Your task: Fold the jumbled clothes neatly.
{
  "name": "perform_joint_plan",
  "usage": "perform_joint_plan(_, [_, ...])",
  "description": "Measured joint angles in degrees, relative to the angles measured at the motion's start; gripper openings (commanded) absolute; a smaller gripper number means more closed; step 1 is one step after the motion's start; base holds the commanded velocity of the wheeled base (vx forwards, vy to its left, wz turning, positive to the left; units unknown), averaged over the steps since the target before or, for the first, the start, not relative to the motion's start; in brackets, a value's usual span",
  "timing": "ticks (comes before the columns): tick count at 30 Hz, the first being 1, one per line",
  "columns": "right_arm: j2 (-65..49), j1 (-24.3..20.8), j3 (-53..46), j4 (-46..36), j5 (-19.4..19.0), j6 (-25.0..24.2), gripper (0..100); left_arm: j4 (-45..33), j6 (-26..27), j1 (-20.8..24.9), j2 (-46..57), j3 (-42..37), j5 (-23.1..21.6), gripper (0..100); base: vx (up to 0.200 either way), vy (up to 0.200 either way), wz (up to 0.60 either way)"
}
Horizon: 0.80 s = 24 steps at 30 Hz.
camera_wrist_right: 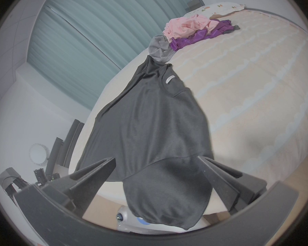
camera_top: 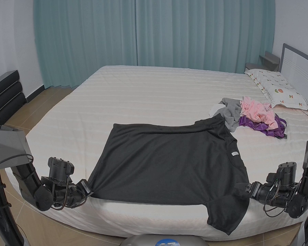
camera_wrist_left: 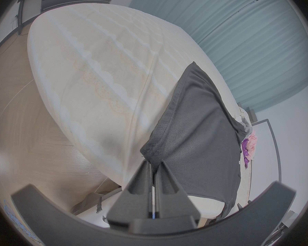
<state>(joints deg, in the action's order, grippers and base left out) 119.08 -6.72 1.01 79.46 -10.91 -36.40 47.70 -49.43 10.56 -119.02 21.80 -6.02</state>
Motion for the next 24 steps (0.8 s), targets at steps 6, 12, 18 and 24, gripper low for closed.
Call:
perform_joint_plan(6, [2.1,0.99,0.0,0.29,1.85,1.12,100,-0.02,-0.16,0.11,0.22,-0.17,-0.21,0,0.0,0.0,0.0])
perform_joint_plan(12, [6.86,1.18,0.0,5.63,3.39,1.89,100,0.0,-0.33,0.16,0.33,-0.38,-0.71,0,0.0,0.0,0.0])
perform_joint_plan(18, [13.17,1.13,0.06,9.5,5.88,2.0,0,0.02,-0.44,0.11,0.24,-0.41,-0.93,0,0.0,0.0,0.0])
perform_joint_plan(24, [15.1,1.35,1.29,9.52,6.57,1.16,0,0.06,-0.54,0.05,0.06,-0.44,-0.98,0,0.0,0.0,0.0])
